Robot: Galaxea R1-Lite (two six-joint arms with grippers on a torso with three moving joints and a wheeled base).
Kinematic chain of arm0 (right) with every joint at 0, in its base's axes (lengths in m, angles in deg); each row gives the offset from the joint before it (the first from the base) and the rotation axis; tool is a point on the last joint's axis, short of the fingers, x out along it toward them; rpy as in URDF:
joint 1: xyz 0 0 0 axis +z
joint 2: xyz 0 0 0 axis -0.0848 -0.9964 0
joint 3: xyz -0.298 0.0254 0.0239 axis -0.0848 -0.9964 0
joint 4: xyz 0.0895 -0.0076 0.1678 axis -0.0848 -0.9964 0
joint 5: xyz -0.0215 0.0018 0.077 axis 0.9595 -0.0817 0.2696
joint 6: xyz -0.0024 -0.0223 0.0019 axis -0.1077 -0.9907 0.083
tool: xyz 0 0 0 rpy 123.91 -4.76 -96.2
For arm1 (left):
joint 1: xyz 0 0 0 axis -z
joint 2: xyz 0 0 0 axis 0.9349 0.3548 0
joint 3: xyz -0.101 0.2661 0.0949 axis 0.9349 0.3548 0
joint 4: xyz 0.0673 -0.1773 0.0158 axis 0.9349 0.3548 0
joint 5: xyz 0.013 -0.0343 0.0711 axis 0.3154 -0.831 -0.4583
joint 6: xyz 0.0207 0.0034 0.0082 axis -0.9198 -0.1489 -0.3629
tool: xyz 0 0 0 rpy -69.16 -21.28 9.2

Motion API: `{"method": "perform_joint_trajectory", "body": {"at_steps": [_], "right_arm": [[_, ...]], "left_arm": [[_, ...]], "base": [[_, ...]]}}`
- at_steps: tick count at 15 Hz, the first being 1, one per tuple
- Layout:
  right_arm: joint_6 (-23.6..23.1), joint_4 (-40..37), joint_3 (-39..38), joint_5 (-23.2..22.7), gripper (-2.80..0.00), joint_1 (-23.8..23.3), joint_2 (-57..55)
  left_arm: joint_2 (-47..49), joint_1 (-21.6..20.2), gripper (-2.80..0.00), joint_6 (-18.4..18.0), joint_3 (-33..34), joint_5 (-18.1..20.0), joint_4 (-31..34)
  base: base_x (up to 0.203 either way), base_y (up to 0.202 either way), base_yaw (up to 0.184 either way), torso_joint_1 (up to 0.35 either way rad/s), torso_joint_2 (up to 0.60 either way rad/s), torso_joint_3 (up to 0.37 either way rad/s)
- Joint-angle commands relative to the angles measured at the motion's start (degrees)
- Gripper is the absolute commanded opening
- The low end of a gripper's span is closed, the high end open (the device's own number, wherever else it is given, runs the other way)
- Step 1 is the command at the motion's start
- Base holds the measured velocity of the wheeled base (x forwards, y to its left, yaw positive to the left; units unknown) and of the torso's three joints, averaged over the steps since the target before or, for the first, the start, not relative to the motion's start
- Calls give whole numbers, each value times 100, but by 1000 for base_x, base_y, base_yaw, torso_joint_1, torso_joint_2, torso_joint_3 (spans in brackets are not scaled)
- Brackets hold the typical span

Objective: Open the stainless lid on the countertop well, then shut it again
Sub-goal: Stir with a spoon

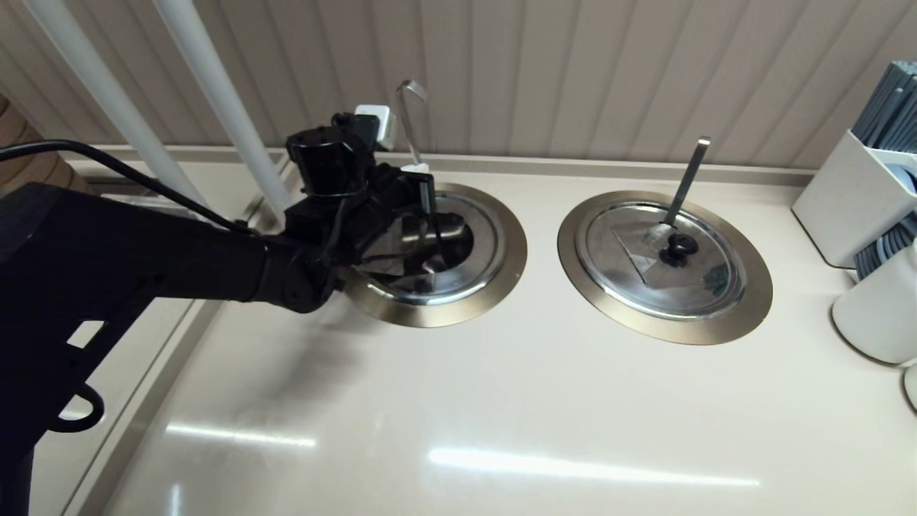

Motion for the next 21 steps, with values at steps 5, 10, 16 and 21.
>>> {"method": "perform_joint_trajectory", "body": {"at_steps": [5, 10, 16, 21], "right_arm": [[0, 2, -37, 1, 0, 1, -9], [0, 2, -35, 1, 0, 1, -9], [0, 2, -35, 1, 0, 1, -9], [0, 2, -35, 1, 0, 1, -9]], "left_arm": [[-147, 87, -280, 265, 109, 199, 340], [-465, -101, -280, 266, 328, 581, 913], [38, -160, -280, -303, -124, -40, 745], [215, 96, -280, 98, -383, -171, 348]], "base": [[0, 0, 0, 0, 0, 0], [0, 0, 0, 0, 0, 0], [0, 0, 0, 0, 0, 0], [0, 0, 0, 0, 0, 0]]}}
